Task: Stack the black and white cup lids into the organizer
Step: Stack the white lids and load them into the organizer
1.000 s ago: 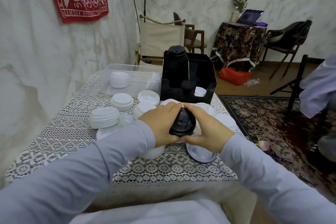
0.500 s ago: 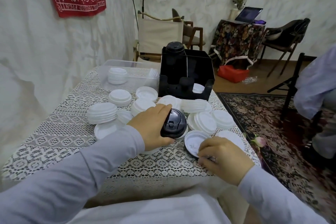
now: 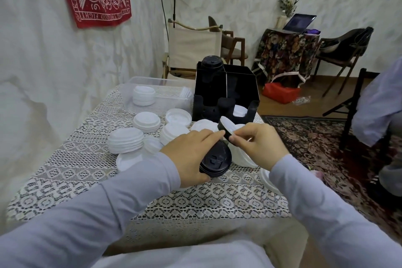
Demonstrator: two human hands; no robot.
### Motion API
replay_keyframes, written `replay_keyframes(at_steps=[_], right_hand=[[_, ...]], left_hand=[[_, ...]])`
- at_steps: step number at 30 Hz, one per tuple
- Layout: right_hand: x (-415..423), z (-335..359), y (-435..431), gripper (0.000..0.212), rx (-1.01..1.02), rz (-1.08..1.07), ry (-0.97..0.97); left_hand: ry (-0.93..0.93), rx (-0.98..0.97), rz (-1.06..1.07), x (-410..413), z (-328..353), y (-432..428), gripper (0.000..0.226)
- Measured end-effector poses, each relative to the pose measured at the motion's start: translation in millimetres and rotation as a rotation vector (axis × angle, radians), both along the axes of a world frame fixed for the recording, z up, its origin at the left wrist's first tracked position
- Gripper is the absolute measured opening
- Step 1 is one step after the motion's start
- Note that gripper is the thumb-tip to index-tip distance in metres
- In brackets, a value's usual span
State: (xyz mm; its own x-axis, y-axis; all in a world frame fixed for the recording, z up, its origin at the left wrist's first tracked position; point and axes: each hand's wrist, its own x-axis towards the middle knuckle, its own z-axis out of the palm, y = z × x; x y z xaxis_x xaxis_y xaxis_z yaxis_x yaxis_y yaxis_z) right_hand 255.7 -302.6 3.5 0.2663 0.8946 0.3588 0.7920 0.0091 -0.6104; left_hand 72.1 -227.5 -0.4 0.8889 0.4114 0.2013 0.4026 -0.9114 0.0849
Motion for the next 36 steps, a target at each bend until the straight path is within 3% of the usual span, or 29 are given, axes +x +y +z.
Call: replay_keyframes(at_steps=[6,17,22,26,31,36], right_hand=[[-11,-3,20,0.01,-0.033,0.062,0.08],[-8,0,33,0.011,-0.034,0.086,0.363],[-4,5,38,0.025,-0.034,0.053,0.326],[10,10,47,0.02,0.097,-0.103,0.712],[40,3,45,0.013,0.123,-0.376,1.165],[55,-10,39,0.016,0.124,-0.48,1.289]], left_hand=[[0.018,0.046,0.03,-2,-1,9,0.102],[0.017,0.008,0.059,-4,0,16,0.086],[0.069,-0.031,0.093,-7,-3,19,0.087],[0.102,-0.026,0.111,-7,-2,20,0.09],[0.108,-0.03,0.123,-8,-3,22,0.088],[0.096,-0.032,0.123,-9,-4,23,0.083]])
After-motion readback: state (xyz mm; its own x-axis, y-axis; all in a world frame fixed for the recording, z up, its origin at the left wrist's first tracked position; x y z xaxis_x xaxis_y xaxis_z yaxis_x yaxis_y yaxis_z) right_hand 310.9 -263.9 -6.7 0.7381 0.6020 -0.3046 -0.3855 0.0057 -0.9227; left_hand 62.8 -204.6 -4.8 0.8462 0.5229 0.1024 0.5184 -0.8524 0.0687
